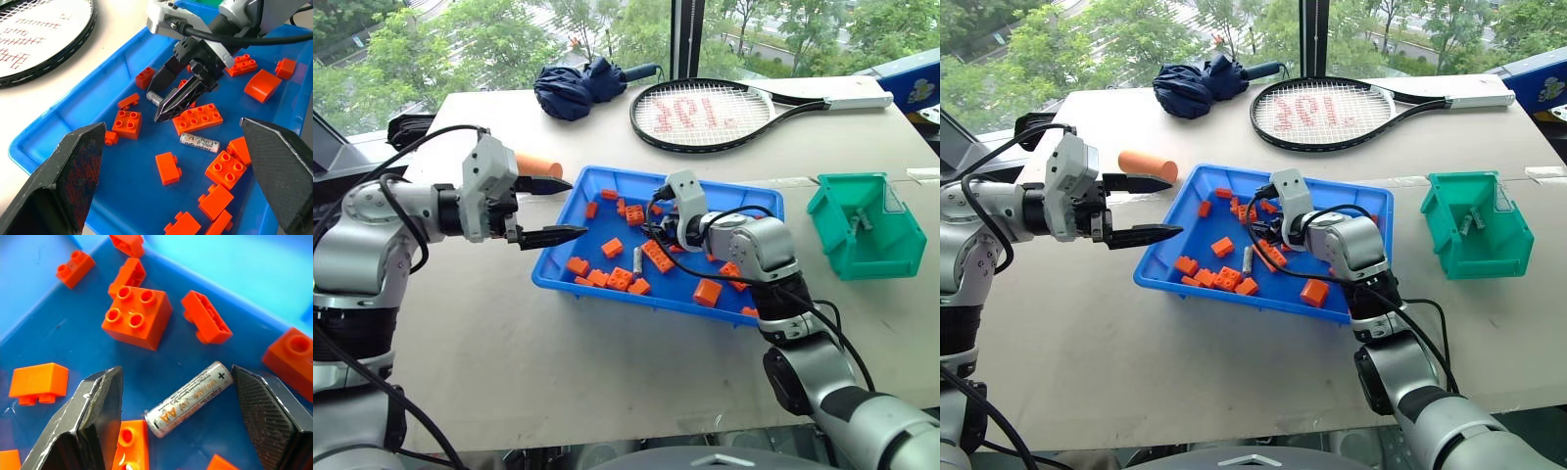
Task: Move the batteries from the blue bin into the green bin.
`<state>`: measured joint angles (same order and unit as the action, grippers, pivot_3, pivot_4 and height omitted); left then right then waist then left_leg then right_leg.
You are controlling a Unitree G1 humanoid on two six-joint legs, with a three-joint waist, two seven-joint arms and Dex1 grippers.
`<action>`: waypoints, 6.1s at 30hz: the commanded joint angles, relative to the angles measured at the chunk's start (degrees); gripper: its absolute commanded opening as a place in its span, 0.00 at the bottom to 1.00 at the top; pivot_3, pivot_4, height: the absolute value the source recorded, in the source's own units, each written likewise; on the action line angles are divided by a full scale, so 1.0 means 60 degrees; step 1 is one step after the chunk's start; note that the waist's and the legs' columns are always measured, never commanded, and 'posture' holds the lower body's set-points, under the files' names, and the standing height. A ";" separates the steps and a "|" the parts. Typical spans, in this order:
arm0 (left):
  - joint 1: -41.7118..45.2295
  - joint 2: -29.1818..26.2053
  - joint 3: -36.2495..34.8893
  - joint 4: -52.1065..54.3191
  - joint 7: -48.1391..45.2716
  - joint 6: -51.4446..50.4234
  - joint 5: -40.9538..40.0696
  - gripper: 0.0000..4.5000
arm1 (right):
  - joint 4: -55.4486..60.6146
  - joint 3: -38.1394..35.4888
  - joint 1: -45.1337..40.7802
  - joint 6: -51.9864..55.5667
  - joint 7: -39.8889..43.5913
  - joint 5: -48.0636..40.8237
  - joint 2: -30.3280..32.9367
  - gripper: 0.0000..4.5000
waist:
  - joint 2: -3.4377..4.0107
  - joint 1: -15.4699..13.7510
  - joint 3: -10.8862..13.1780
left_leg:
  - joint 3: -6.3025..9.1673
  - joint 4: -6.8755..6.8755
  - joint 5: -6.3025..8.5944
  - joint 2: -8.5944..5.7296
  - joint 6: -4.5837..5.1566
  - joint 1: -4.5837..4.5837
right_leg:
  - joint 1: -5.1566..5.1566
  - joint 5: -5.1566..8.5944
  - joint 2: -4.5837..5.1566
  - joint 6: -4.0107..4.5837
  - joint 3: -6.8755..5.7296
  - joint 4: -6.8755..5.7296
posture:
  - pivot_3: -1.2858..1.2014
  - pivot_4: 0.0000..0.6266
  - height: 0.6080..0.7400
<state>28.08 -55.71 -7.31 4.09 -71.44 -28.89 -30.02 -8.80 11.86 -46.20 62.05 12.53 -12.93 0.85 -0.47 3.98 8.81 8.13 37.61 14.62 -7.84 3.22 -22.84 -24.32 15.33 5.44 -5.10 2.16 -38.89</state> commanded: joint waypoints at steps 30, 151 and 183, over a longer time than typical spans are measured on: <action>0.1784 0.1605 0.0886 0.0914 -0.0586 -0.0418 -0.1273 1.00 | 0.5802 -0.4959 0.0123 0.4358 0.0842 -0.0432 0.5820 0.01 | -0.0012 -0.0307 -0.0014 | -0.0005 0.0014 -0.0003 -0.0006 -0.0003 -0.0027 | 0.0002 -0.0002 0.0017 0.0003 0.0001 0.0008 | 0.52 0.24 1.00; 0.3420 0.2497 0.0935 0.0328 -0.0385 -0.0919 -0.1438 1.00 | 0.4590 -0.6915 0.5216 -0.1494 0.2964 -0.1469 0.8051 0.01 | -0.0040 -0.0291 -0.0025 | -0.0113 0.0013 -0.0006 0.0064 -0.0019 -0.0016 | -0.0041 -0.0029 -0.0032 0.0040 0.0059 -0.0012 | 0.52 0.24 1.00; -0.5475 0.1286 -0.3099 -0.1151 -0.0428 0.3269 0.0289 1.00 | 0.3734 -0.9099 1.2278 -0.7576 0.9847 -0.3493 0.6567 1.00 | -0.0039 -0.0616 -0.0029 | -0.0083 -0.0083 0.0044 0.0093 0.0030 0.0162 | 0.0176 -0.0049 -0.0036 0.0075 0.0047 0.0156 | 0.52 0.24 1.00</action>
<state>-4.69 -48.00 -25.00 -2.90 -73.57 -12.69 -29.13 14.66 -42.98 28.10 19.34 69.89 -34.10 39.39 -0.71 0.29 8.63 7.62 37.17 14.94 -7.28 3.31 -21.80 -23.18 15.02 5.23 -4.63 2.44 -37.92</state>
